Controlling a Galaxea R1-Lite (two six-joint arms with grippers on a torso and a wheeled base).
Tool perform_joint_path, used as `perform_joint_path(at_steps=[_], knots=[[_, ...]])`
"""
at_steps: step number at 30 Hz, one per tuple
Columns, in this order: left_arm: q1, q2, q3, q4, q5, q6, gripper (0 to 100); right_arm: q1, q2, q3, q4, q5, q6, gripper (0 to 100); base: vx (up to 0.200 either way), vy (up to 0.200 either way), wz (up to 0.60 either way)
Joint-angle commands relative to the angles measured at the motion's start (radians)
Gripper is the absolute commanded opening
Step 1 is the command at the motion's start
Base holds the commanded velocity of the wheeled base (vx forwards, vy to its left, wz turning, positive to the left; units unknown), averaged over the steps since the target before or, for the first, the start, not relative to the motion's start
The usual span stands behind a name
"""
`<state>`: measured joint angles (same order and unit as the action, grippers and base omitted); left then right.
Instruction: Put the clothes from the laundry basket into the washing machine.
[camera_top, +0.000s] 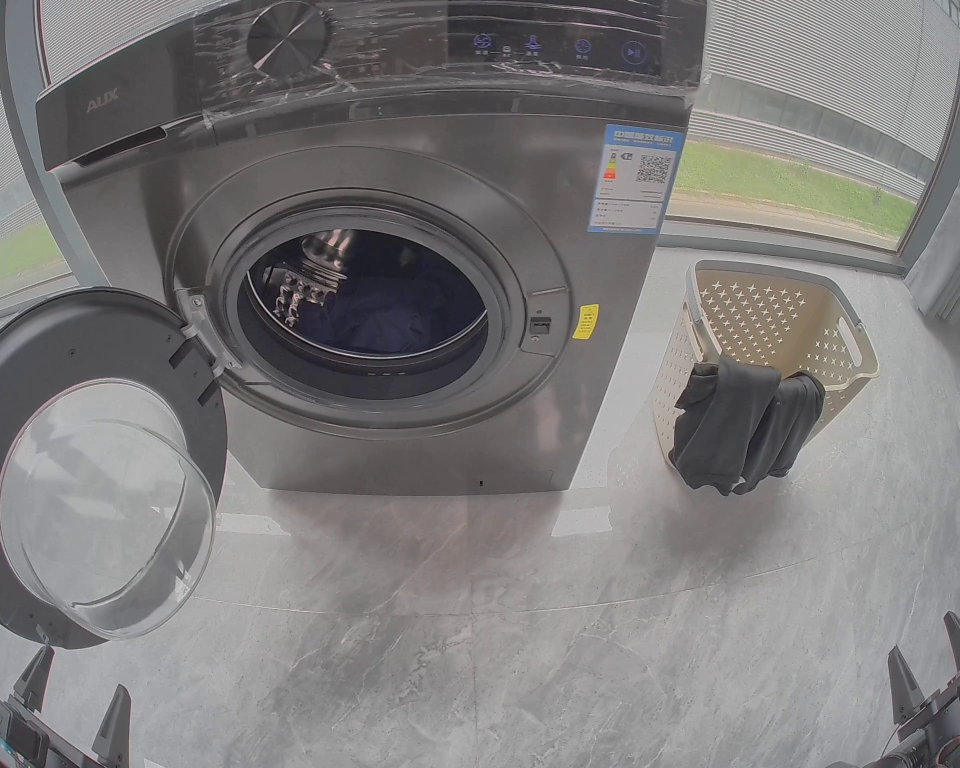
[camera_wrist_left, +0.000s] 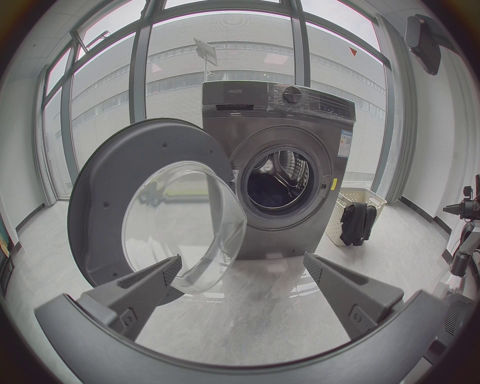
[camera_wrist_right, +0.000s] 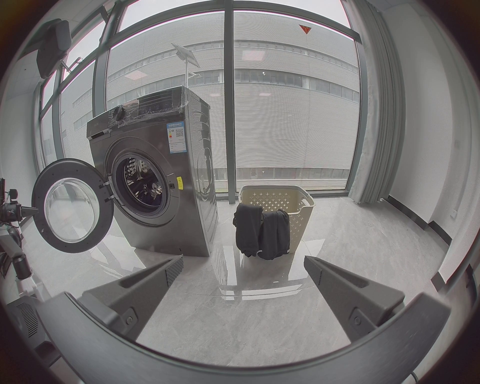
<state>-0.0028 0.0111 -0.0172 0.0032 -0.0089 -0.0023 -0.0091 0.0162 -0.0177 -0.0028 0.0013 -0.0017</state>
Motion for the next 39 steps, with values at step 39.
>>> perform_joint_path(at_steps=[39], knots=[[0.000, -0.010, 0.014, 0.000, -0.003, 0.002, 100, 0.000, 0.005, 0.018, 0.000, 0.000, 0.000, 100, 0.000, -0.164, 0.00]])
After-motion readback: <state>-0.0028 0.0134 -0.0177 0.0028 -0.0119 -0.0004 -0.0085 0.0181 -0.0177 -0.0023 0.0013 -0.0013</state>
